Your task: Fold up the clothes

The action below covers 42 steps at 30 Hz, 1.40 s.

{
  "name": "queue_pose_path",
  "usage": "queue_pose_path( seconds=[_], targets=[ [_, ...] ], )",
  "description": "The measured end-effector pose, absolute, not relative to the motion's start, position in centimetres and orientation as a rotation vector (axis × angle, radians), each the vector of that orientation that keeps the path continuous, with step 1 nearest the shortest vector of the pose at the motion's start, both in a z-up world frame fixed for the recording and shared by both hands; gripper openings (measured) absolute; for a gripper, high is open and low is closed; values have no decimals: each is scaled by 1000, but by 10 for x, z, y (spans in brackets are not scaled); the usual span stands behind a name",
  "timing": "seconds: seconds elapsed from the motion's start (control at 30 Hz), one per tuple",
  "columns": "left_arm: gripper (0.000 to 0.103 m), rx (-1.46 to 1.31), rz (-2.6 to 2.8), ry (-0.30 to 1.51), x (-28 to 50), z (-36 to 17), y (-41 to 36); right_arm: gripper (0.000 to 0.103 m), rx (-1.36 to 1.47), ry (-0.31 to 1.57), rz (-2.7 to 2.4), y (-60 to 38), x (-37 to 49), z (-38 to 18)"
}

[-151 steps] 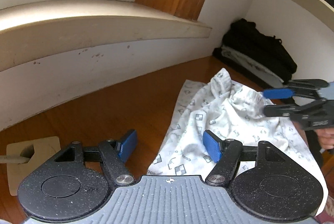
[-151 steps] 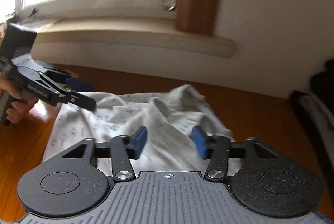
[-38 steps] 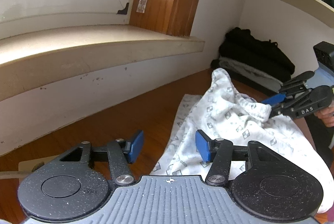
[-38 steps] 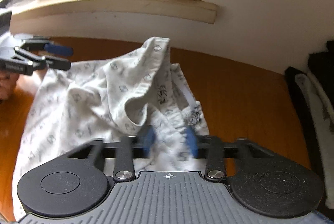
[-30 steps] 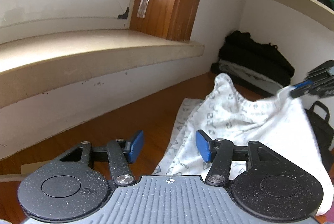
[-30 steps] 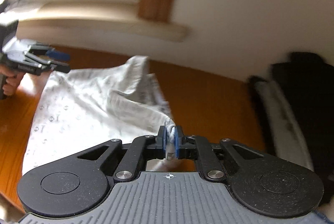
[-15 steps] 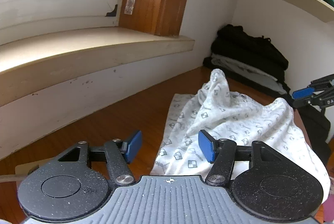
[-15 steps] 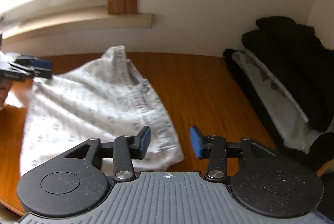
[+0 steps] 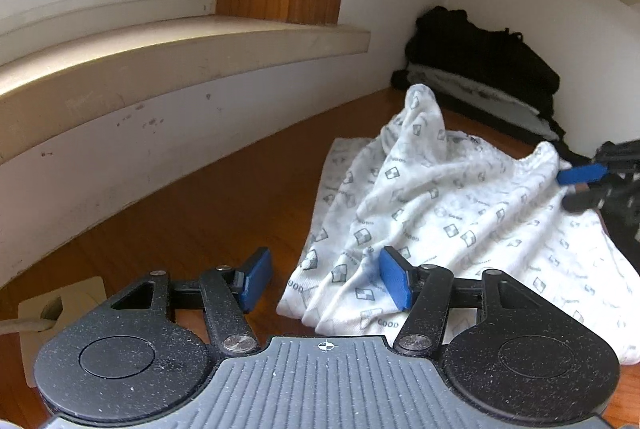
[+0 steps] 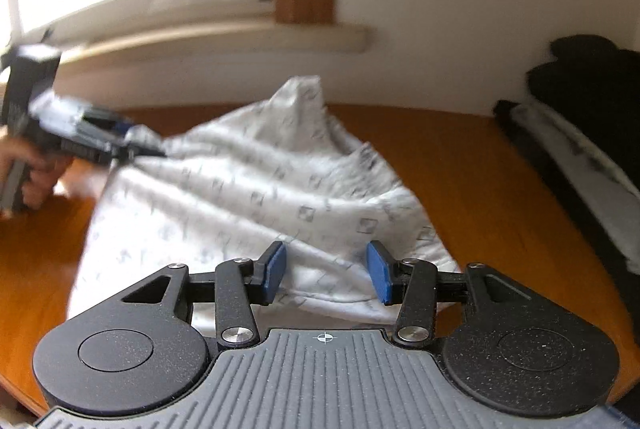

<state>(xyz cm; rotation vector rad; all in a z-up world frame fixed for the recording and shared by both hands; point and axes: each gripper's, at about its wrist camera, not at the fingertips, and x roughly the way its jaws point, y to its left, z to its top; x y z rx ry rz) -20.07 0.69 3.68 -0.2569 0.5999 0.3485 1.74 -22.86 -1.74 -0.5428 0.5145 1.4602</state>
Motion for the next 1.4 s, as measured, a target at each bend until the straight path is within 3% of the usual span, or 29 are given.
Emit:
queue_pose_path(
  seconds=[0.4, 0.6, 0.83, 0.9, 0.93, 0.97, 1.03, 1.1, 1.2, 1.33, 1.4],
  targets=[
    [64, -271, 322, 551, -187, 77, -7, 46, -590, 488, 1549, -226, 77, -35],
    [66, -174, 288, 590, -110, 100, -17, 46, -651, 437, 1534, -206, 122, -34],
    [64, -185, 239, 652, -29, 77, 6, 46, -558, 471, 1560, -206, 147, -37],
    [49, -178, 216, 665, -20, 69, 9, 46, -538, 460, 1559, -212, 144, -34],
    [20, -186, 201, 657, -20, 67, 10, 46, -519, 462, 1564, -215, 142, -32],
    [12, -200, 200, 627, -24, 69, 10, 46, -500, 465, 1569, -218, 141, -30],
    [8, -250, 225, 514, -42, 85, 15, 46, -472, 462, 1565, -225, 137, -27],
    [8, -243, 277, 499, -49, 92, 15, 46, -449, 456, 1552, -231, 133, -25],
    [20, -213, 358, 514, -56, 96, 13, 47, -405, 465, 1516, -243, 130, -20],
    [21, -160, 429, 518, -73, 85, -3, 47, -371, 492, 1496, -260, 117, -15],
    [33, -156, 415, 477, -91, 86, -13, 47, -361, 506, 1489, -266, 109, -14]
  ],
)
